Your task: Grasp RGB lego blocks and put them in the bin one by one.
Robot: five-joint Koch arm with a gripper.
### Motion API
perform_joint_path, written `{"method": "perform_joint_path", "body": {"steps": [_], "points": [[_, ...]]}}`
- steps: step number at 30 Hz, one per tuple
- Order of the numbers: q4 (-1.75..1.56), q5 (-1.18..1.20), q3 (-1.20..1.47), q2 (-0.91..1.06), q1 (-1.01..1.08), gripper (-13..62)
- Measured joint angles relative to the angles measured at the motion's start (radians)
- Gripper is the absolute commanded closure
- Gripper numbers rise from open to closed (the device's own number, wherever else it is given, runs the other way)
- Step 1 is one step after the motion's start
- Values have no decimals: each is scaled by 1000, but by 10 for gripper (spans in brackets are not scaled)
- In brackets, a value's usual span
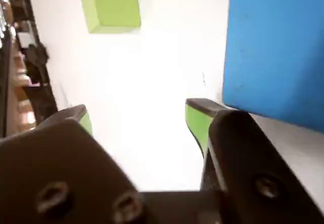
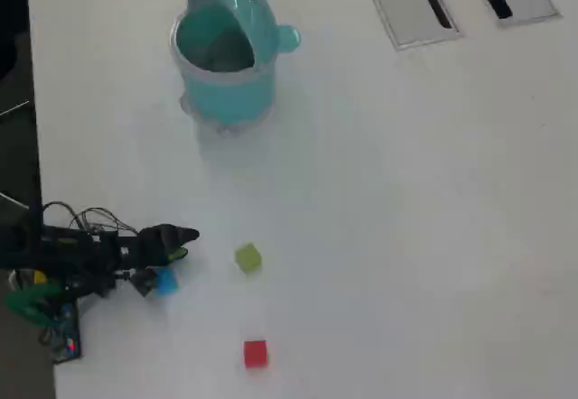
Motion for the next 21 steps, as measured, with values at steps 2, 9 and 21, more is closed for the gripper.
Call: {"method": "perform_joint_path", "body": {"steps": [2, 9, 21], "points": [[0, -9, 0, 0, 3, 150], [-11, -26, 0, 0, 6, 151], [-169, -97, 0, 0, 60, 165]]}}
